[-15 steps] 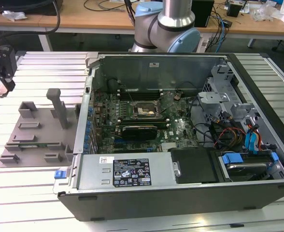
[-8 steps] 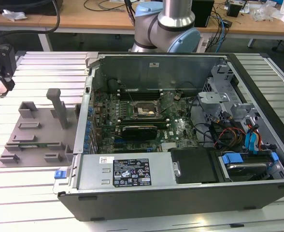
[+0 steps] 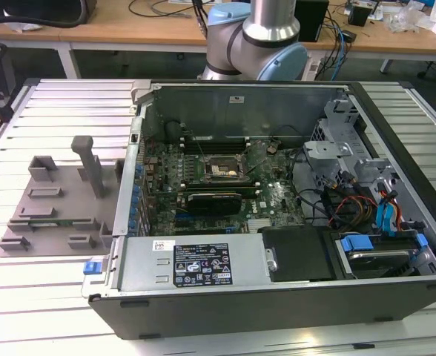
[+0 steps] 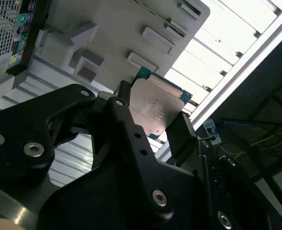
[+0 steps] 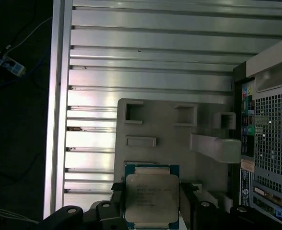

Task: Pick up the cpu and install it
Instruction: 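Pick up the cpu and move it towards the insertion slot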

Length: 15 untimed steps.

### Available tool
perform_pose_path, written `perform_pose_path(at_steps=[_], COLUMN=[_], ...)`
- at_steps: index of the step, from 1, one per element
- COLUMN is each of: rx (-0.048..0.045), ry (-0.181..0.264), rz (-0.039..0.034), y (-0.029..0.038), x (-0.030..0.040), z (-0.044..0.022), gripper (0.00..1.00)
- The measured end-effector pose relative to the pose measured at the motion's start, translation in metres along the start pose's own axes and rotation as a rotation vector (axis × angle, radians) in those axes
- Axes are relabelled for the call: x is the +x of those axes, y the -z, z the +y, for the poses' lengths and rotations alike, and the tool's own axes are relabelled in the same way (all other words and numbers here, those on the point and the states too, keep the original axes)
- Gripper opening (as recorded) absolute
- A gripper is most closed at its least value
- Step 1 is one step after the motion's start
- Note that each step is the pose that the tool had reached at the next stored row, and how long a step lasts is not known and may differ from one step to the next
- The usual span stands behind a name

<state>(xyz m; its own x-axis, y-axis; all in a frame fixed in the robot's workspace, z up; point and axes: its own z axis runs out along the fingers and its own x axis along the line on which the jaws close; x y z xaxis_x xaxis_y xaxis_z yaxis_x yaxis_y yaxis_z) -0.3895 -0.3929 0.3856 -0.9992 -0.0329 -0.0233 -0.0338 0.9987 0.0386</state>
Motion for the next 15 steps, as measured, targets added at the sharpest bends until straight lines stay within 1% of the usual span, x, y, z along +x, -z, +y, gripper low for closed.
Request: perform_pose_path(at_steps=[1,6,12,14,15], rx=[0.0002,0.0001,0.0002,0.0002,0.0001], ry=[0.000,0.000,0.000,0.000,0.000], rz=[0.0004,0.0003,0.0003,0.0003,0.0003], y=[0.0003,0.0000,0.0000,-0.0001,-0.0002], x=[-0.0001,-0.0073,-0.0123,-0.0154,-0.0186], z=[0.0000,-0.0002,-0.0004,-0.0005,-0.0006], gripper=[0.55,0.55,0.55,0.55,0.55])
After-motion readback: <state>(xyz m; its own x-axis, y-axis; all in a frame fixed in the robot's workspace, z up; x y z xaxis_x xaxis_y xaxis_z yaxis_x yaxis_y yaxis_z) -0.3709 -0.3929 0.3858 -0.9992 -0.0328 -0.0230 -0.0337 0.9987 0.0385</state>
